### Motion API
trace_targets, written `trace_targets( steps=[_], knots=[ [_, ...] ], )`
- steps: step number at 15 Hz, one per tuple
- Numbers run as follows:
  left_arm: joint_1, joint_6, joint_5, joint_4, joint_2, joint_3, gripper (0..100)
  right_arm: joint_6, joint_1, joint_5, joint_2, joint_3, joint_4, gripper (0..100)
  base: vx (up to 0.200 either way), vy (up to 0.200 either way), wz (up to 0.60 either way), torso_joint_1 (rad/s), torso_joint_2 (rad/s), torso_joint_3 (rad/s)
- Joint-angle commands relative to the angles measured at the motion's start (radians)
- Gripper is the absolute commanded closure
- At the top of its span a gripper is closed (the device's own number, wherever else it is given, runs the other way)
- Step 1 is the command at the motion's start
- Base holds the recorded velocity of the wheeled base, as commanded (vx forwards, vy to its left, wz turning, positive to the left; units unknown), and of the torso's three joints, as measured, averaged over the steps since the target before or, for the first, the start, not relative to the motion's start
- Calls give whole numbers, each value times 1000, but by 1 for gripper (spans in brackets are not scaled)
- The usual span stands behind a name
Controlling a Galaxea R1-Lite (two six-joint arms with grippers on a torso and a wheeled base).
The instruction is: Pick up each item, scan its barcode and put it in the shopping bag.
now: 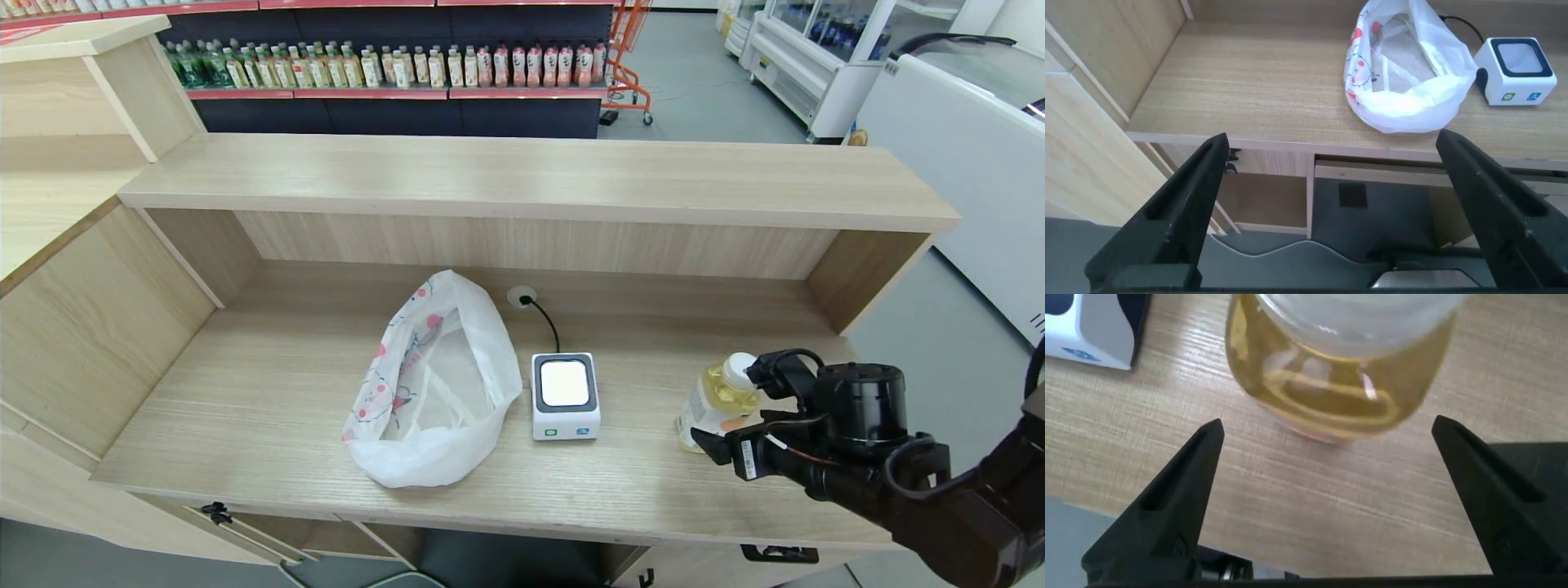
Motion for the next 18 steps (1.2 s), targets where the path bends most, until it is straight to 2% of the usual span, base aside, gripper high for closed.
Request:
trace_targets(
  steps=[1,9,14,16,17,18],
  knots=[
    [0,0,0,0,0,0,0,0,19,0,66,-27,-30,0,0,0,0,0,0,0],
    [0,0,0,0,1,0,0,-16,69,3,227,-139,-207,0,0,0,0,0,0,0],
    [0,0,0,0,1,0,0,-28,81,7,260,-187,-242,0,0,0,0,0,0,0],
    [0,0,0,0,1,0,0,-31,69,63,266,-197,-279,0,0,0,0,0,0,0],
    [0,0,0,0,1,0,0,-45,61,79,267,-203,-283,100,0,0,0,0,0,0],
    [0,0,0,0,1,0,0,-54,56,81,269,-214,-283,100,0,0,0,0,0,0]
  ],
)
